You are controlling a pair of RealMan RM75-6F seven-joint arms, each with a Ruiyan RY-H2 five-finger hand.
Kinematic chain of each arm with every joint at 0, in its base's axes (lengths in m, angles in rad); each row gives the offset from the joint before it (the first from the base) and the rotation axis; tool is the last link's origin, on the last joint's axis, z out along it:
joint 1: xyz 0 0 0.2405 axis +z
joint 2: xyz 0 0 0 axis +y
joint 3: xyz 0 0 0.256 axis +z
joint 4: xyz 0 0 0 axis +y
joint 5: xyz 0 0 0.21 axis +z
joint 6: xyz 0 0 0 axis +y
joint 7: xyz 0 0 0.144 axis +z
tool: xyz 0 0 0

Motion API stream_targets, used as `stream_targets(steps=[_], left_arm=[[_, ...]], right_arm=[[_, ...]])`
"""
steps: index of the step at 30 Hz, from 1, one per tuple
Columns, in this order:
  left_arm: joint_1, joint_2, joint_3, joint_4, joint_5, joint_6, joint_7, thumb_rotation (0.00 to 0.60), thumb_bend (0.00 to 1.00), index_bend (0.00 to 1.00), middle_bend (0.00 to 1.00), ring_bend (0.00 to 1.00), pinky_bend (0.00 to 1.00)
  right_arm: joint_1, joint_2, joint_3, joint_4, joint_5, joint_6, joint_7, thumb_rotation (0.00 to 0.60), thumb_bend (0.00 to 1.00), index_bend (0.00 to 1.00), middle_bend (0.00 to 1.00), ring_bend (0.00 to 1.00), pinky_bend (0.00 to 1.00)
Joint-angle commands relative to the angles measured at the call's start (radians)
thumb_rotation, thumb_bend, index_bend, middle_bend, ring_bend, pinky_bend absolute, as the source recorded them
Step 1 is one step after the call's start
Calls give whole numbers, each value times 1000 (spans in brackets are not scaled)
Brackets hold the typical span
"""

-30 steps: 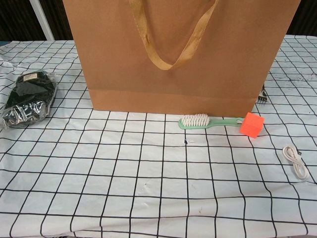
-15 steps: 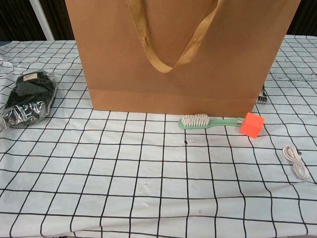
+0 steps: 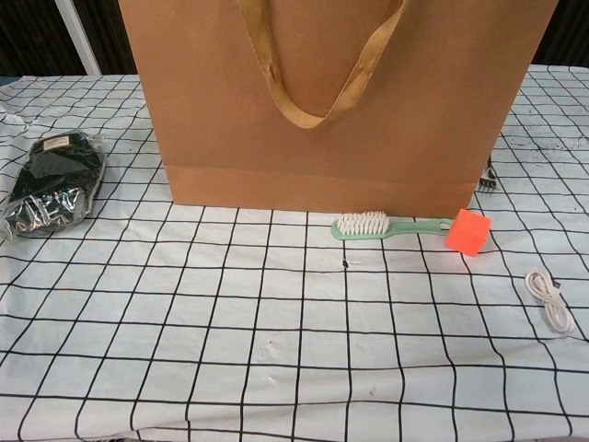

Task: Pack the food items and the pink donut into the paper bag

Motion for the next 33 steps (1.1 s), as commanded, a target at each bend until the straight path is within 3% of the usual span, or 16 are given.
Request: stream_targets(steps=[1,5,7,12,15,18,22,33], left_arm=[[2,-3,2,-3,4,5,9,600,101,57,38,0,0],[0,3,18,-9,18,-13,7,600,101,57,38,0,0],[-1,12,27,-16,29,-24,-11,600,101,57,38,0,0],[7,7,37,-7,43,-13,4,600,101,56,39,0,0],[12,-3,49,-1,77,3,-5,600,101,56,39,0,0],[15,-4,63,7,115,13,-50,600,102,56,39,0,0],[14,-6,85,9,140,-1,-72,600,101,56,39,0,0],[16,-8,88,10,160,14,-90,600,101,56,39,0,0]], right_arm=[[-213,137,-42,-66,-193,156,143,600,135,0,16,175,227],[-419,165,-155,-50,-426,288,248,600,135,0,42,201,227],[-533,136,-233,-5,-554,365,293,600,135,0,52,202,227],[-720,-51,-370,154,-710,503,281,600,136,0,63,202,227],[-787,-182,-413,262,-761,539,283,600,136,0,63,202,227],[-823,-285,-417,365,-765,552,249,600,136,0,63,202,227],[-825,-378,-384,447,-726,529,206,600,137,0,62,203,227],[-799,-472,-337,524,-712,480,189,600,151,0,63,202,227]])
